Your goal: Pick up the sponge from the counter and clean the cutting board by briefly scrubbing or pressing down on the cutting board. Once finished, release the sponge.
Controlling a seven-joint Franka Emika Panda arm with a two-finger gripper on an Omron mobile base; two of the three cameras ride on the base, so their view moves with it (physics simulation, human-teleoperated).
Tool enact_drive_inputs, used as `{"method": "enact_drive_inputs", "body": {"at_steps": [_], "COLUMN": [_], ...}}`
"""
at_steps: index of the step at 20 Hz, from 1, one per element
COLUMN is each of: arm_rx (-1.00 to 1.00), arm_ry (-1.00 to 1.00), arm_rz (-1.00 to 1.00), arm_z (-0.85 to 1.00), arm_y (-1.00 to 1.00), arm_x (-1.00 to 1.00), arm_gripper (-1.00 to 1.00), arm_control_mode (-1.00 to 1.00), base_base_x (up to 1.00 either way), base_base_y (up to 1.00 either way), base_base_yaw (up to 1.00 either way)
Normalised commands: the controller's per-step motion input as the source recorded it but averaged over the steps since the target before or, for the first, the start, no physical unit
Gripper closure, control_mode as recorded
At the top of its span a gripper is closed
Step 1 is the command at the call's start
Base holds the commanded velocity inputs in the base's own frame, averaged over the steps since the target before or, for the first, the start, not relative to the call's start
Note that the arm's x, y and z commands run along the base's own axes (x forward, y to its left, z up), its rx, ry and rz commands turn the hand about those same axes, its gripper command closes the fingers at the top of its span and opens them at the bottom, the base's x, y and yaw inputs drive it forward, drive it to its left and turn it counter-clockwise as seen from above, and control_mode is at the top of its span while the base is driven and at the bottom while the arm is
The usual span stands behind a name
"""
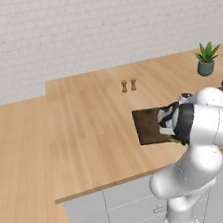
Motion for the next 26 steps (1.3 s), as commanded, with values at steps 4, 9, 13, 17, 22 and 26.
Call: {"method": "enact_drive_inputs", "body": {"at_steps": [4, 9, 13, 17, 22, 26], "arm_rx": [-0.01, -0.01, 0.0, 0.0, 0.0, 0.01], "arm_ry": [0.07, 0.04, 0.0, 0.0, 0.02, 0.0], "arm_rz": [-0.01, -0.01, 0.0, 0.0, -0.01, 0.0], "arm_z": [0.82, 0.35, 0.0, 0.02, 0.09, -0.12], "arm_y": [0.07, 0.1, 0.02, 0.0, 0.01, 0.05], "arm_x": [0.11, 0.69, 1.0, 1.0, 0.78, 0.06], "arm_gripper": [1.0, 1.0, 1.0, 1.0, 1.0, 1.0], "arm_control_mode": [-1.0, -1.0, -1.0, -1.0, -1.0, -1.0], "base_base_x": [0.0, 0.0, 0.0, 0.0, 0.0, 0.0], "base_base_y": [0.0, 0.0, 0.0, 0.0, 0.0, 0.0], "base_base_yaw": [0.0, 0.0, 0.0, 0.0, 0.0, 0.0]}}
